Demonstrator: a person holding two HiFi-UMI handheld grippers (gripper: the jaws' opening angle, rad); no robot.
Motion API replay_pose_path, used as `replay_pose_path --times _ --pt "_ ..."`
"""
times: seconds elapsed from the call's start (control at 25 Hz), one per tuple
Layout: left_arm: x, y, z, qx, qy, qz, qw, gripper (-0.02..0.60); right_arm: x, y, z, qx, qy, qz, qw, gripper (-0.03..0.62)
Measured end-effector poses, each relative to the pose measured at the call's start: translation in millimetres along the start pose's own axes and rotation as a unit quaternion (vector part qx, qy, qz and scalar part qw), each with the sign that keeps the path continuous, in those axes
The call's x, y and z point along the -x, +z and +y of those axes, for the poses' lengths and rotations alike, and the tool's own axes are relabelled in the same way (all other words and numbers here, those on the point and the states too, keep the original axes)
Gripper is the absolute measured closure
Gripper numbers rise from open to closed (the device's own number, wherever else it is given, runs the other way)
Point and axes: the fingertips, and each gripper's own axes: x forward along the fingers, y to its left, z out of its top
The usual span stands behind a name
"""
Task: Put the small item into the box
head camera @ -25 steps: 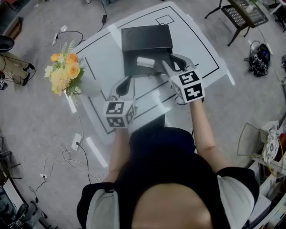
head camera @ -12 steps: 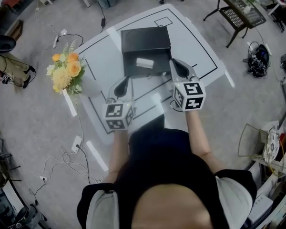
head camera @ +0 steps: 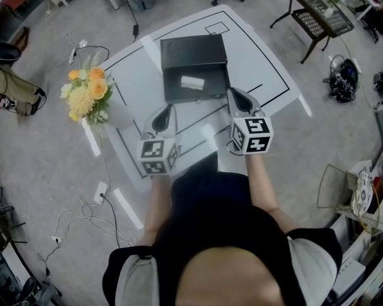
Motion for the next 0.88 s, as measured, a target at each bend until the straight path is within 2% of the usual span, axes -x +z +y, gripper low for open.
replay_pose_path --times 0.24,0.88 --pt "1 -2 -2 -0.002 -0.001 0.003 1.0 0.572 3 -2 2 0.015 -0.006 0.004 1.0 0.594" --pt "-6 2 6 -0.004 0.007 0.012 0.9999 0.572 -6 1 11 0.027 0.014 0.009 1.0 0.594"
